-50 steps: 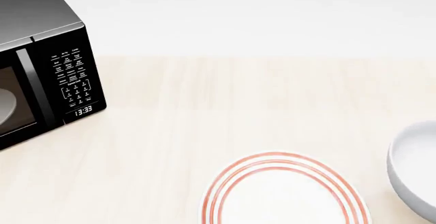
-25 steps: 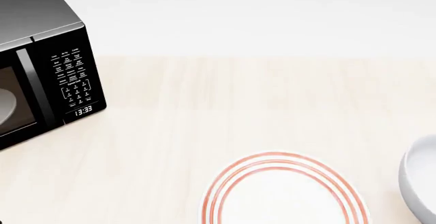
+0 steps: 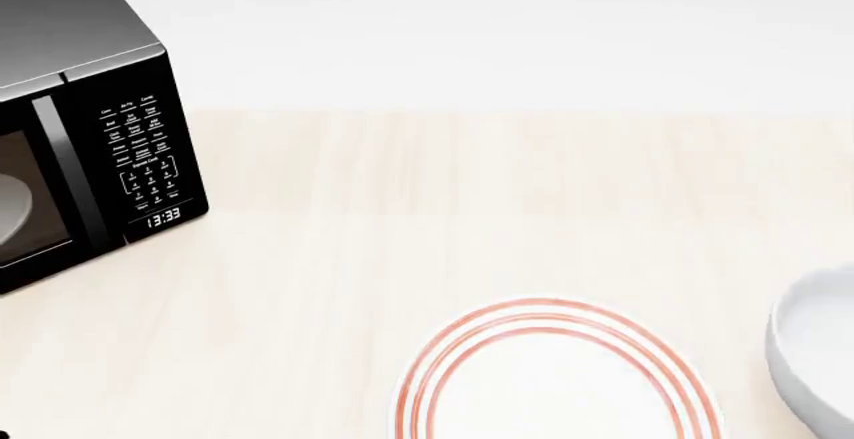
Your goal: Put the white bowl to the right of the plate.
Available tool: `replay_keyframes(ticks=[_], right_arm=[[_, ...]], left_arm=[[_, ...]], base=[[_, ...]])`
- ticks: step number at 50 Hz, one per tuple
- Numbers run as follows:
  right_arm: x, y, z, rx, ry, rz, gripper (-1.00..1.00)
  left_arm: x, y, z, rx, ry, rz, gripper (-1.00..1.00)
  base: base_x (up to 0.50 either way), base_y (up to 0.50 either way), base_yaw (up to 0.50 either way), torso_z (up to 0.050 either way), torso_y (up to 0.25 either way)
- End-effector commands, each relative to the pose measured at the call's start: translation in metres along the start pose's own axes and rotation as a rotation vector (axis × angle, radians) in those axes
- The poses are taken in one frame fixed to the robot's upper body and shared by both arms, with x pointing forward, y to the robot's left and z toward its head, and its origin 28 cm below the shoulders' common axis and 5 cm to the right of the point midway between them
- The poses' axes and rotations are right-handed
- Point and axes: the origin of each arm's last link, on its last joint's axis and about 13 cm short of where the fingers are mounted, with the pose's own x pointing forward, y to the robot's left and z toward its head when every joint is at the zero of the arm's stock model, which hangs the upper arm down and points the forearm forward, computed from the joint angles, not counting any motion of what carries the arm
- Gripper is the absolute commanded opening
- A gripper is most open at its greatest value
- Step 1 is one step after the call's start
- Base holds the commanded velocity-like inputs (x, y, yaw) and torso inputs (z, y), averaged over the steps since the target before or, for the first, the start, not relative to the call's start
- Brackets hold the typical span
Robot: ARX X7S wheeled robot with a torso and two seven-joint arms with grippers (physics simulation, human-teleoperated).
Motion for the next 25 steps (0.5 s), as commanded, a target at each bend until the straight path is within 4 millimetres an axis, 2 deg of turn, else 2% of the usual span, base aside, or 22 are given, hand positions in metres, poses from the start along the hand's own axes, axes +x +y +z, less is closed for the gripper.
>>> replay_keyframes(ticks=[1,8,11,18,25], right_arm=[[0.0,0.006,0.001,0.001,-0.023,0.062,1.0],[-0.006,0.011,0.006,-0.015,-0.056,0.082,1.0],[-0.019,0.012,0.007,-0.024,-0.107,0.098,1.0],[-0.083,0.008,0.01,-0.045,-0.31,0.152,1.0],[-0.134,0.008,0.0,-0.098,-0.489,0.196,1.0]], left_arm=[[0.001,-0.001,-0.001,0.001,0.003,-0.003,1.0],[0.001,-0.001,0.0,0.001,0.004,-0.006,1.0],[0.001,-0.001,0.0,0.0,0.004,-0.005,1.0],[-0.001,-0.002,0.0,-0.001,-0.001,-0.013,1.0],[-0.004,-0.002,0.002,-0.012,-0.01,-0.021,1.0]], base=[[0.0,0.0,0.0,0.0,0.0],[0.0,0.0,0.0,0.0,0.0],[0.0,0.0,0.0,0.0,0.0],[0.0,0.0,0.0,0.0,0.0],[0.0,0.0,0.0,0.0,0.0]])
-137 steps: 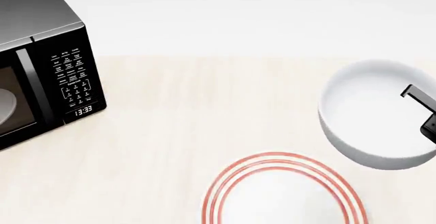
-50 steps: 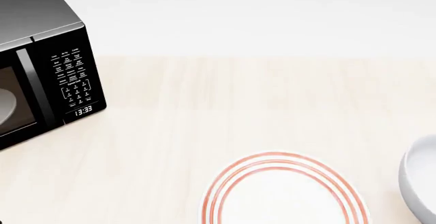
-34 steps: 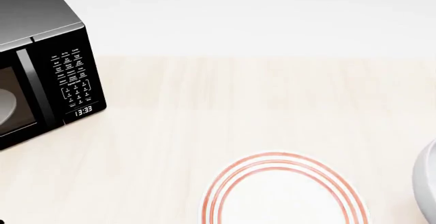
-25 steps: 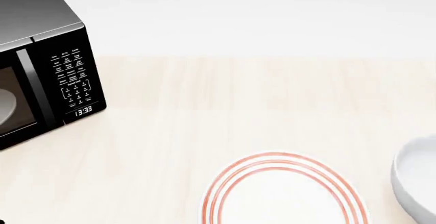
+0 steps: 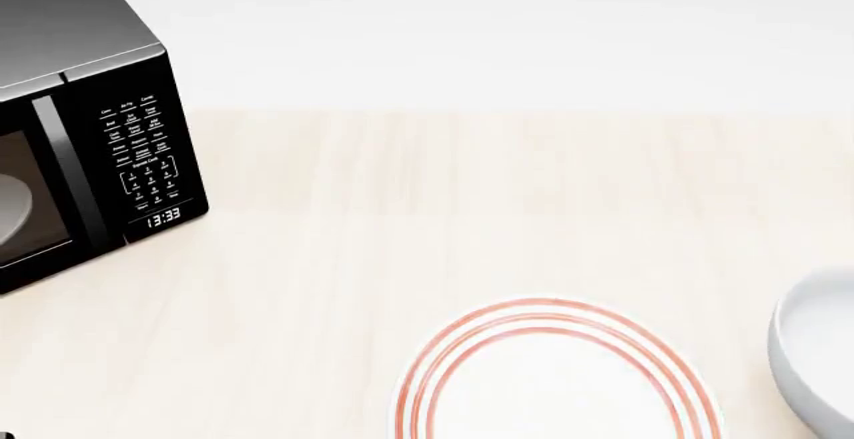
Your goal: Put the white bowl to the right of the plate.
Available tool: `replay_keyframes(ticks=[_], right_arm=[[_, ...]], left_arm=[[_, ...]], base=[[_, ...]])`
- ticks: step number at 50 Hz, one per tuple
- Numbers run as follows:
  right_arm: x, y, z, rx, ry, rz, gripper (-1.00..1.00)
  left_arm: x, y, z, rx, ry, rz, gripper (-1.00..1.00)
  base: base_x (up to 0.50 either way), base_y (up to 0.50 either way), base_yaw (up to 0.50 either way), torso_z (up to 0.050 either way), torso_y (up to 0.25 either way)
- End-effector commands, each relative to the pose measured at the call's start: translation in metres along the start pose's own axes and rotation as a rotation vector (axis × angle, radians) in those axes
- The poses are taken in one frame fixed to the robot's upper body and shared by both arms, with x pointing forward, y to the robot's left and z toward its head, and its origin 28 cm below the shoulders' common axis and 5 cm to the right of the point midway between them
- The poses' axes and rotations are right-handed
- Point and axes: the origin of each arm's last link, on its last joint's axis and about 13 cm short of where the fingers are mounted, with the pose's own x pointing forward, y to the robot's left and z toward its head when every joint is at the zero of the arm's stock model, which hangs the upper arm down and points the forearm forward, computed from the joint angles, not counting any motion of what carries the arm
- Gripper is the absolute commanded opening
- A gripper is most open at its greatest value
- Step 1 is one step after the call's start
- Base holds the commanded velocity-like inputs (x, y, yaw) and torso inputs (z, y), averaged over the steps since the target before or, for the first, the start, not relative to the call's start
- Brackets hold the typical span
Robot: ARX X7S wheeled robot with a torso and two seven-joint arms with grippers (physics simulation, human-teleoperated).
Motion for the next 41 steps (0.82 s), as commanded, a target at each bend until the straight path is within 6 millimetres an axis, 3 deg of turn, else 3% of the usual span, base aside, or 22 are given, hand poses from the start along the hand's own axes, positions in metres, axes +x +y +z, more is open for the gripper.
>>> replay_keyframes(ticks=[1,9,15,23,26,28,29,31,32,36,41], right_arm=[[-0.086,0.008,0.002,-0.037,-0.291,0.117,1.0],[-0.142,0.012,-0.028,-0.132,-0.563,0.137,1.0],[-0.167,0.013,-0.057,-0.178,-0.675,0.211,1.0],[-0.175,0.014,-0.12,-0.295,-0.743,0.346,1.0],[-0.173,0.009,-0.14,-0.34,-0.845,0.423,1.0],[-0.181,0.016,-0.173,-0.469,-0.958,0.564,1.0],[-0.184,0.018,-0.183,-0.438,-1.014,0.597,1.0],[-0.182,0.012,-0.196,-0.371,-1.036,0.561,1.0],[-0.181,-0.004,-0.215,-0.431,-0.945,0.556,1.0],[-0.182,-0.014,-0.246,-0.454,-1.083,0.632,1.0],[-0.188,-0.027,-0.263,-0.409,-1.199,0.709,1.0]], left_arm=[[-0.004,0.0,0.003,-0.018,-0.013,-0.012,1.0],[-0.023,-0.005,0.015,-0.061,-0.08,-0.077,1.0],[-0.043,-0.012,0.023,-0.081,-0.152,-0.138,1.0],[-0.052,-0.025,0.022,-0.068,-0.212,-0.154,1.0],[-0.056,-0.029,0.023,-0.098,-0.234,-0.171,1.0],[-0.06,-0.033,0.023,-0.099,-0.263,-0.177,1.0],[-0.063,-0.036,0.022,-0.099,-0.276,-0.2,1.0],[-0.067,-0.04,0.021,-0.106,-0.295,-0.232,1.0],[-0.069,-0.041,0.021,-0.105,-0.299,-0.235,1.0],[-0.078,-0.047,0.021,-0.117,-0.382,-0.26,1.0],[-0.095,-0.049,0.022,-0.127,-0.512,-0.294,1.0]], base=[[0.0,0.0,0.0,0.0,0.0],[0.0,0.0,0.0,0.0,0.0],[0.0,0.0,0.0,0.0,0.0],[0.0,0.0,0.0,0.0,0.0],[0.0,0.0,0.0,0.0,0.0],[0.0,0.0,0.0,0.0,0.0],[0.0,0.0,0.0,0.0,0.0],[0.0,0.0,0.0,0.0,0.0],[0.0,0.0,0.0,0.0,0.0],[0.0,0.0,0.0,0.0,0.0],[0.0,0.0,0.0,0.0,0.0]])
